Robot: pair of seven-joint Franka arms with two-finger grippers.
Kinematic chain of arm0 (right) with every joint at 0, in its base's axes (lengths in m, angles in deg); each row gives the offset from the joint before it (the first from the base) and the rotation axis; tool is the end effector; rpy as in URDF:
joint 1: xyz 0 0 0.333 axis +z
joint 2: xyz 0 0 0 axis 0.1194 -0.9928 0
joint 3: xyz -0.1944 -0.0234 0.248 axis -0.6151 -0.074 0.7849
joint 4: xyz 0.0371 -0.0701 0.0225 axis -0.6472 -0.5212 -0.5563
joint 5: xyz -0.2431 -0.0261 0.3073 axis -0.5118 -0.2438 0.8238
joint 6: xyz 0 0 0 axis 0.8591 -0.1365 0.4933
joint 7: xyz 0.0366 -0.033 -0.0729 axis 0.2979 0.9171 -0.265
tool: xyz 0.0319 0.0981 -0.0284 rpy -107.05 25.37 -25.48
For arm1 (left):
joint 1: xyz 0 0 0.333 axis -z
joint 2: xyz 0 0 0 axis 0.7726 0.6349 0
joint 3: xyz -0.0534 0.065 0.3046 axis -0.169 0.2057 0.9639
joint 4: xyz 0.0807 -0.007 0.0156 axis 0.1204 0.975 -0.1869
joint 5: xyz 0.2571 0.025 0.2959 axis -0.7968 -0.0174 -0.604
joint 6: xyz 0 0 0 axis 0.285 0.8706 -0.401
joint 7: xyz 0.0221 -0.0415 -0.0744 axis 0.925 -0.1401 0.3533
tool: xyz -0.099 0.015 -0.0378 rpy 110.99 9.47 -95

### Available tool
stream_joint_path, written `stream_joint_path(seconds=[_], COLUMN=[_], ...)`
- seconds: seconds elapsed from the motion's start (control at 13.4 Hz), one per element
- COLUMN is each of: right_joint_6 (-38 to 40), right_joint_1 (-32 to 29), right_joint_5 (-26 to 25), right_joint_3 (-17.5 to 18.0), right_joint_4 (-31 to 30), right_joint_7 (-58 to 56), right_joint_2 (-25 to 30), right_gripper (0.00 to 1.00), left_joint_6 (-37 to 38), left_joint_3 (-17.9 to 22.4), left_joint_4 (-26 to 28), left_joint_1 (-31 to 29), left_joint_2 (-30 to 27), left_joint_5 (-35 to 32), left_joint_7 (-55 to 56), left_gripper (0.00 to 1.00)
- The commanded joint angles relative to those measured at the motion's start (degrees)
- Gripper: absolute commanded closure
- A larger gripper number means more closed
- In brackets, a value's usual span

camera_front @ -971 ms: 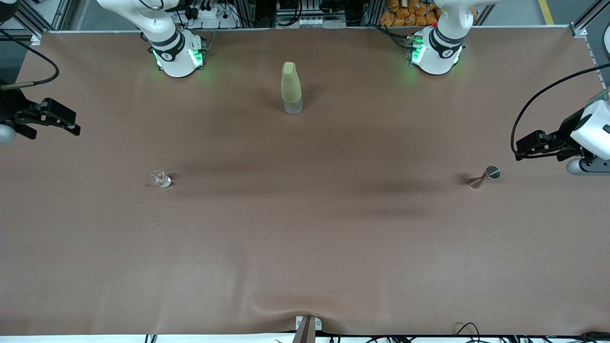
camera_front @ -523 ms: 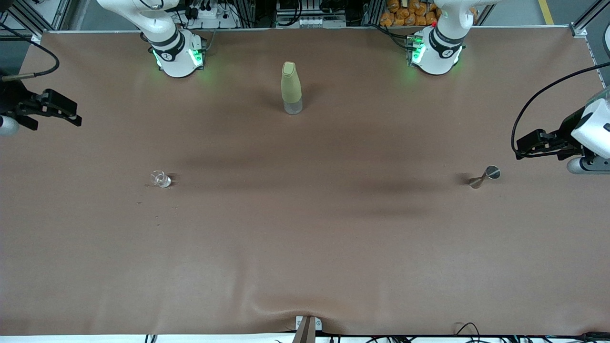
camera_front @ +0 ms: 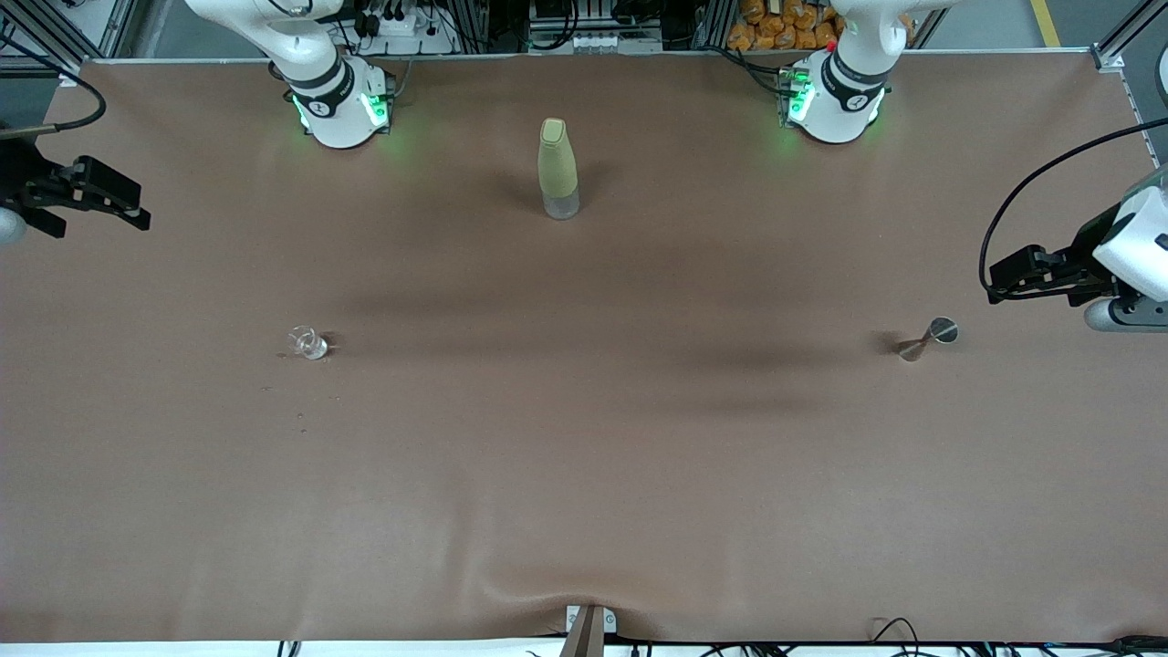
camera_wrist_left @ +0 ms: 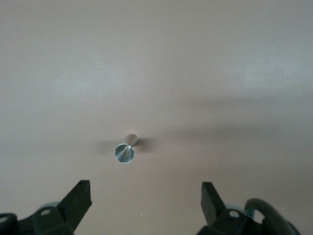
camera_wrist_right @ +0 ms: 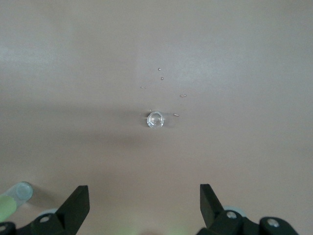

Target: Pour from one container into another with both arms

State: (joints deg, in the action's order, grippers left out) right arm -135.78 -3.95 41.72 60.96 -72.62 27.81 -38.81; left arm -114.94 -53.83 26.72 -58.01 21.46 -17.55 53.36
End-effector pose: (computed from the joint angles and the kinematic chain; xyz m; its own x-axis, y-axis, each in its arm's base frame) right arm 0.5434 0.0023 0.6547 0.9950 0.0902 -0.0422 0.0893 -0.9957 -0.0229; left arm 0.5941 -0.0126 0.5754 0.9986 -0.0520 0.0092 -0.0520 -0.9986 0.0009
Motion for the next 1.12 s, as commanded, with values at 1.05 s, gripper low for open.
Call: stream_joint_path(seconds=[1.05], right_joint_6=[0.25], right_joint_1=[-2.63], right_joint_5=[0.02], right_joint_3=[-0.94], right_joint_4=[-0.39], right_joint_7=[-20.66], right_joint_2=[0.71], right_gripper=[0.00], left_joint_6=[0.92], left_joint_3=[0.35], left_joint_4=[0.45], left_joint_1=[-3.11], left_joint_2=[-0.14], left_joint_5=[2.21], left_joint_7=[-13.09], left_gripper=[0.00])
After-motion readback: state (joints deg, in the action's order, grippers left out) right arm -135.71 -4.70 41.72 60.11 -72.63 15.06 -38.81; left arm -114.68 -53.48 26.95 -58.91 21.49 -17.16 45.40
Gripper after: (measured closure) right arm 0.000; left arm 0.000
